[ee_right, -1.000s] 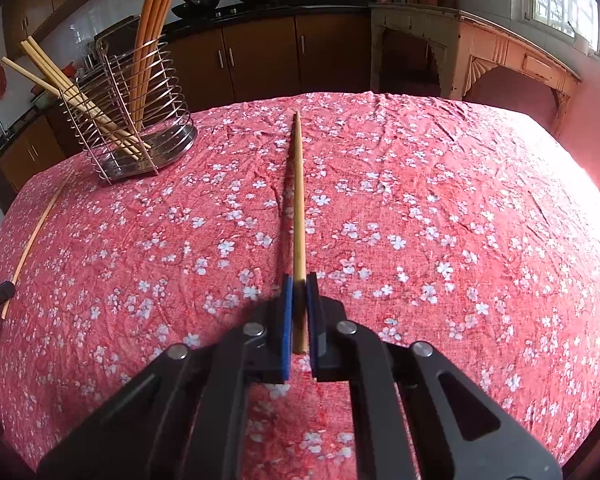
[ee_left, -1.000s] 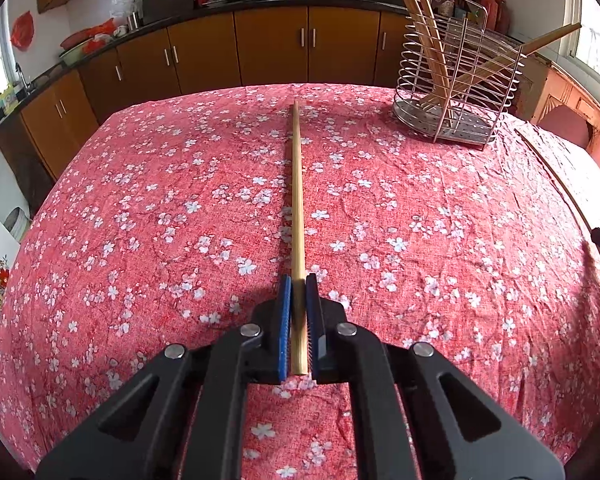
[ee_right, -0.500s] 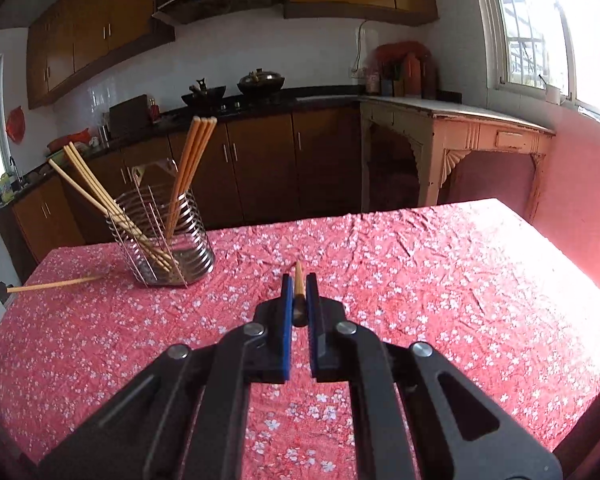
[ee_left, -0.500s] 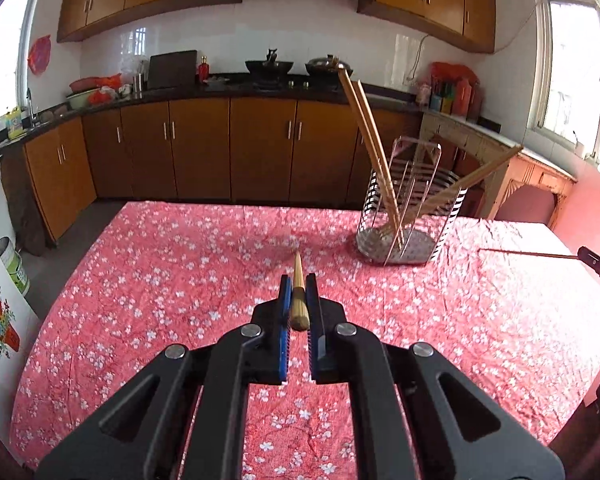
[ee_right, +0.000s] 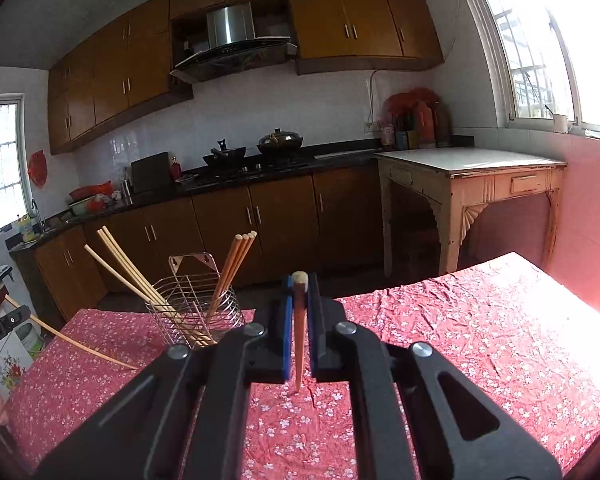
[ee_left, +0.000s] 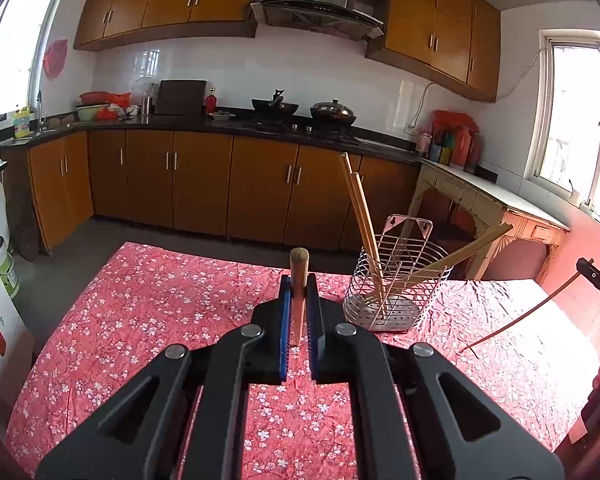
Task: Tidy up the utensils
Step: 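Lift both held chopsticks and carry them over the wire basket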
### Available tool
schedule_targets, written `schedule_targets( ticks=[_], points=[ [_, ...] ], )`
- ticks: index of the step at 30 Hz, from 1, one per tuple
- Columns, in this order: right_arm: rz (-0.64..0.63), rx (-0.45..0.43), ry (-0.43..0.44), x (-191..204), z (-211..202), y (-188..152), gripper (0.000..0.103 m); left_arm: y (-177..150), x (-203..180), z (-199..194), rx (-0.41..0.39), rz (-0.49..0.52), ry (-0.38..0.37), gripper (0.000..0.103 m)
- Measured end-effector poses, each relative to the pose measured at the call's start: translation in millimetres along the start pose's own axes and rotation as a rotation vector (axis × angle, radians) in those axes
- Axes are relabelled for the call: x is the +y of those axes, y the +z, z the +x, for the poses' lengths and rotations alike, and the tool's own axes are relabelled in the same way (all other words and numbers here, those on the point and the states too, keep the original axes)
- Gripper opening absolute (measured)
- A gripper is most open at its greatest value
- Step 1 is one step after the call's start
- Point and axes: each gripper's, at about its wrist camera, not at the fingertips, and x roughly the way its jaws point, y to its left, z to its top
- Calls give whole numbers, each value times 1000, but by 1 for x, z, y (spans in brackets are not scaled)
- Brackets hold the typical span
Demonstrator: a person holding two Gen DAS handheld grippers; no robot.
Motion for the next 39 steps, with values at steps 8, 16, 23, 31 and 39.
schedule_targets(
  ticks=[8, 16, 23, 31, 39],
  points=[
    [20, -39, 63, 7, -15, 25, 7, 18, -5, -3, -31, 16, 6, 7],
    [36, -127, 202, 30, -45, 91, 7, 76, -39, -27, -148, 63, -18, 7],
    [2, -154, 237, 63, -31, 136, 7, 124, -73, -23, -221, 19, -54, 7],
    [-5, -127, 216, 86, 30, 148, 7, 151, -103, 12, -331, -22, -13, 7],
    [19, -65, 203, 88, 93, 128, 7, 135, -110, 73, -281, -20, 29, 7]
  ],
)
